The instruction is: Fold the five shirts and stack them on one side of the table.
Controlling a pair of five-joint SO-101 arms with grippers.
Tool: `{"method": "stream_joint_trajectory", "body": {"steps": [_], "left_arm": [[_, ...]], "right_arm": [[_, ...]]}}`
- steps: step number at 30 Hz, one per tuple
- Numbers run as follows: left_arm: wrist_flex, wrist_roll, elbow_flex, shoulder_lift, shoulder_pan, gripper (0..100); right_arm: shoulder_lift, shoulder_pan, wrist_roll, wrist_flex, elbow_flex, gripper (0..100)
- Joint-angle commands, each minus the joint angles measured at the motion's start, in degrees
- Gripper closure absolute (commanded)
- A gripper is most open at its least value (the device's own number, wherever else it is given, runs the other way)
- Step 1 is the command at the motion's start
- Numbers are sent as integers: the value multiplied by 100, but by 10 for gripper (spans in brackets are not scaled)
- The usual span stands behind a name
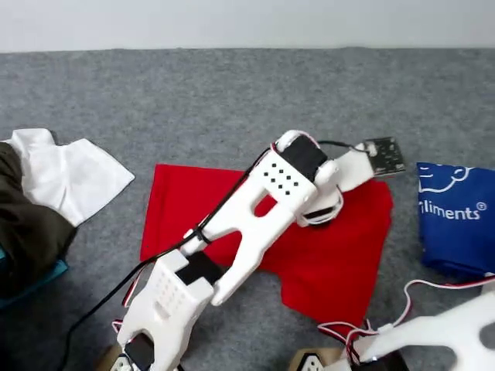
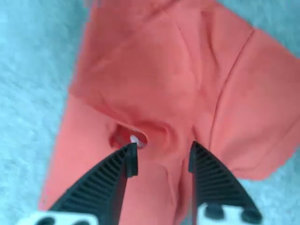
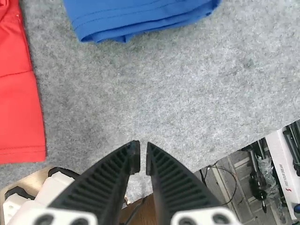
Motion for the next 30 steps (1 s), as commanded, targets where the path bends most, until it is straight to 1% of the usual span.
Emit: {"method": "stream_joint_trajectory", "body": {"steps": [1, 4, 7, 10, 12, 14, 19, 20, 23, 26, 30], "left_arm": [[-132, -18, 268, -229, -264, 825], [-536, -35, 321, 105, -651, 840], [-835, -44, 286, 607, -870, 841], [-923, -53, 286, 1020, -1002, 842], [-879, -53, 251, 1143, -1037, 844], [-624, -44, 92, 1081, -1055, 844], [-26, -26, -725, 835, -1011, 844], [105, -26, -910, 791, -993, 844], [141, -9, -1086, 580, -835, 844], [141, 35, -1086, 325, -475, 844], [-132, 316, -1095, 422, 18, 844]], "right_arm": [[-154, 31, 62, -31, -9, 957], [-154, 31, 62, -31, -9, 957], [-154, 31, 62, -31, -9, 957], [-154, 31, 62, -31, -9, 957], [-180, 31, 62, -22, -9, 957], [-207, 31, 62, -22, -9, 957], [-207, 31, 62, 13, -9, 957], [-215, 31, 62, 22, -9, 957], [-215, 31, 62, 31, -9, 957], [-215, 31, 62, 31, -9, 957], [-215, 66, 62, 40, -9, 957]]}}
